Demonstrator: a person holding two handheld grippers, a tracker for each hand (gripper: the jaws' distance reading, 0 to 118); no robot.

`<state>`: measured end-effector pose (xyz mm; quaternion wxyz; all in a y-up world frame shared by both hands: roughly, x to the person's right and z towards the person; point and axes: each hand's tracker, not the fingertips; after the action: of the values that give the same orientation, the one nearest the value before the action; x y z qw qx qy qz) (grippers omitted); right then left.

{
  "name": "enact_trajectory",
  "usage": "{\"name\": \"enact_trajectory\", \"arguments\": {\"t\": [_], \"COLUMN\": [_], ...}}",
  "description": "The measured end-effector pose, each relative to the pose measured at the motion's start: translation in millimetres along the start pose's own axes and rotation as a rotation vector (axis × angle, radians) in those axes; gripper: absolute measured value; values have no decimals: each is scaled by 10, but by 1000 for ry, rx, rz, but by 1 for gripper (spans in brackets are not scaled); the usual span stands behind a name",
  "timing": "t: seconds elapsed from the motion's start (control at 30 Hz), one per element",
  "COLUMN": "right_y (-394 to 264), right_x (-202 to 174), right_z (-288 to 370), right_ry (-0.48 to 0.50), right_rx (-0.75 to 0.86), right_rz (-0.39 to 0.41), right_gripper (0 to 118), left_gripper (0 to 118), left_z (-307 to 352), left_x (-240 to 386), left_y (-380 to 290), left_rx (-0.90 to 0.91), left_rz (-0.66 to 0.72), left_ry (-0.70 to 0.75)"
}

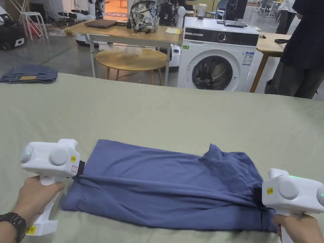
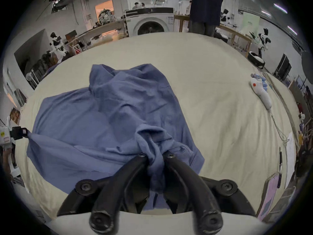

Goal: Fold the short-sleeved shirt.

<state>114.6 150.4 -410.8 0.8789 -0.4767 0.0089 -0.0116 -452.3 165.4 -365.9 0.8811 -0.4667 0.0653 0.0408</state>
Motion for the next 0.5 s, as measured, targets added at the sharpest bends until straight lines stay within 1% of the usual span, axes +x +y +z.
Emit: {"name": "enact_trajectory", "arguments": {"t": [0.03,0.07,0.1,0.13,0.17,0.2,0.23,0.33,0.47,0.5], "right_y": [-6,-7,-13,-20,-40,-54,-68,-162,-344,-407], "right_x": [-14,-19,-22,-29,-67,-83,-104,-257,-479,-538], "right_z": [0,16,36,68,93,142,197,408,685,765], "right_ry": [-8,-21,-28,-36,-36,-27,-24,-20,-2,6], "right_rx": [5,21,46,70,101,134,152,251,387,423], "right_rz": [4,11,18,24,30,36,40,60,38,43], "right_gripper": [24,37,50,63,69,69,69,69,69,68], "left_gripper": [0,5,12,22,35,40,42,42,43,43], "left_z": [-13,-20,-4,23,58,98,144,345,669,755], "left_x": [11,21,25,34,42,45,54,122,306,357], "left_y": [5,22,16,6,0,5,-6,-75,-282,-355], "left_rx": [-1,-6,-1,13,20,30,42,100,237,266], "left_rz": [-1,-2,3,5,5,9,12,14,-19,-27], "left_ry": [-1,-5,-11,-14,-15,-19,-26,-59,-78,-84]}}
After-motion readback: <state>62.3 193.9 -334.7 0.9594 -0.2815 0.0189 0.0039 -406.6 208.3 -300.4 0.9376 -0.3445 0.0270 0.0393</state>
